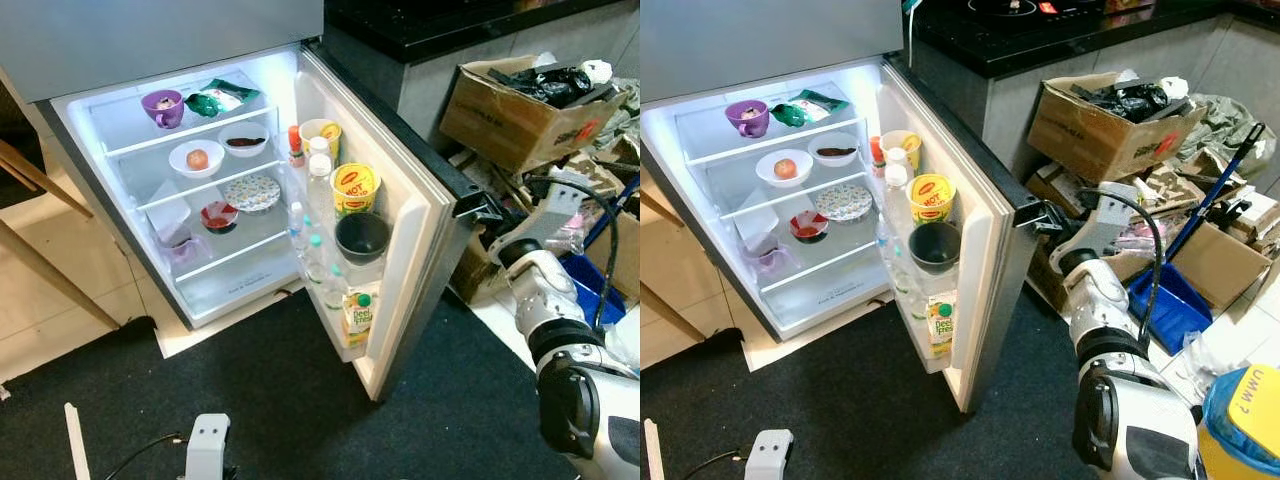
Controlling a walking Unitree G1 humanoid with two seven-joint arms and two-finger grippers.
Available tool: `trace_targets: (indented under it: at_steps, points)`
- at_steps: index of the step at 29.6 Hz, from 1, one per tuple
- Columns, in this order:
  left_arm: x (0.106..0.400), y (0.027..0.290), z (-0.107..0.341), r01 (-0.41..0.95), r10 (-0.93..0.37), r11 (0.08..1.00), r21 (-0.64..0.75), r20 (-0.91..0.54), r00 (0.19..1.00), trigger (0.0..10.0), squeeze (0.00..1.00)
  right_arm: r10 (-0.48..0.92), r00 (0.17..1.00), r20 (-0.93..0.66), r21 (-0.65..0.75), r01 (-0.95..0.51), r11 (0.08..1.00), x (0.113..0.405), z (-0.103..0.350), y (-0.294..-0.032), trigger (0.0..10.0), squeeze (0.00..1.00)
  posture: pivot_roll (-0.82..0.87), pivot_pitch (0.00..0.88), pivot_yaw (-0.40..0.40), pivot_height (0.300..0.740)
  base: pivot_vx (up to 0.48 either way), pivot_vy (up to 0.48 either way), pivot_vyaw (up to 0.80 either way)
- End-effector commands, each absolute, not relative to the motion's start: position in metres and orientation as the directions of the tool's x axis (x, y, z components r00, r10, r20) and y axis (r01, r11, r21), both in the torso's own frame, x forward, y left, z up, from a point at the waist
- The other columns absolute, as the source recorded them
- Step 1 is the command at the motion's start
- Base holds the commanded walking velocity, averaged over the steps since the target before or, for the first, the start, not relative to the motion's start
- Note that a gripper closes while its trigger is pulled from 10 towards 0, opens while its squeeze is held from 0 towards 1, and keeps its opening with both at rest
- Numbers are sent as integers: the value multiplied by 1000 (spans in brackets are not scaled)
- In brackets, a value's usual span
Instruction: Restocking fridge
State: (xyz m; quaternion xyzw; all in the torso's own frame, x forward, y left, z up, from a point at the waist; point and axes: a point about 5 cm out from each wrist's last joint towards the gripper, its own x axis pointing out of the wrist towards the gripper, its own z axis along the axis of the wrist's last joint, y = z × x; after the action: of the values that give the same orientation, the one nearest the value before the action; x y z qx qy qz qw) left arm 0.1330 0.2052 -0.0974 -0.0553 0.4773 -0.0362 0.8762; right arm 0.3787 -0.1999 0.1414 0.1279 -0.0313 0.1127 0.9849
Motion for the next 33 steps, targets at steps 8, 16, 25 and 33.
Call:
trace_targets:
  at_steps: [8,16,25,33]
  points:
    - [128,202,-100,11,-126,990,-142,-837,532,10000,0,799,601,23,164,-791,590,353,127,-76,10000,0,-27,51,-9,740,0,0,0]
    - [128,200,-100,18,-132,989,-145,-837,531,10000,0,942,64,330,131,-991,21,292,200,-4,10000,0,-23,43,-9,740,0,0,0]
    - [129,201,-99,22,-129,990,-139,-839,529,10000,0,853,521,24,132,-848,514,337,119,-60,10000,0,-28,37,-14,740,0,0,0]
    - [128,200,-100,27,-135,990,-142,-841,523,10000,0,743,649,-164,262,-697,667,319,68,-98,10000,0,-29,39,-9,740,0,0,0]
